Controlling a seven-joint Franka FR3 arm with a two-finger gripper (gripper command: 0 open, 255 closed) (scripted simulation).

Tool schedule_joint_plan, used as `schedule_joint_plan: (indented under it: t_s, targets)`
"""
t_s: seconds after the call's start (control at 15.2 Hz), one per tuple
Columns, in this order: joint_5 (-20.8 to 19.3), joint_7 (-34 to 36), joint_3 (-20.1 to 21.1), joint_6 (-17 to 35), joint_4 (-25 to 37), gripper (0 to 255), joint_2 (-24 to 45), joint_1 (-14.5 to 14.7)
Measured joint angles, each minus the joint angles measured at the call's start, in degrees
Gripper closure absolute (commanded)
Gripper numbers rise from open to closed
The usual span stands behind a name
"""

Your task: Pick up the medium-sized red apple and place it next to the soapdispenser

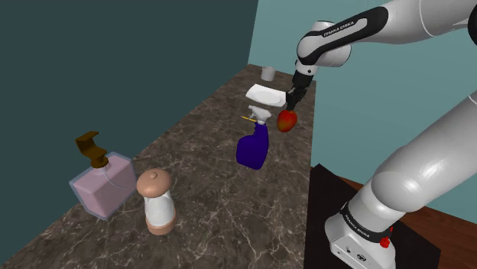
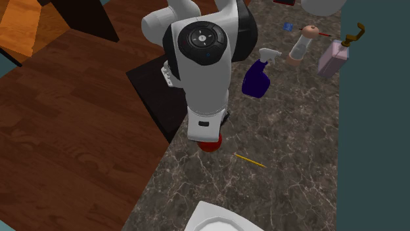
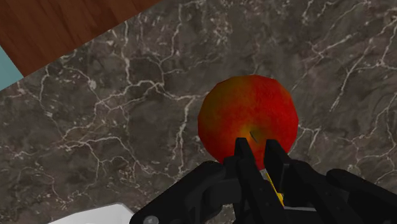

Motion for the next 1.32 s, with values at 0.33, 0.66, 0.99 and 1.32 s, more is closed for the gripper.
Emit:
schedule_joint_plan:
  t_s: [0.33,0.66,0.99,1.32]
  targets:
    - [0.0,0.0,0.0,0.0,0.0,255,0.0,0.0]
    - [-0.3,0.3,0.1,-1.7,0.9,255,-0.8,0.0]
    - [-0.8,0.7,0.3,-5.6,3.2,255,-2.5,-0.2]
    - [-1.1,1.4,0.6,-9.4,5.9,255,-3.6,-0.1]
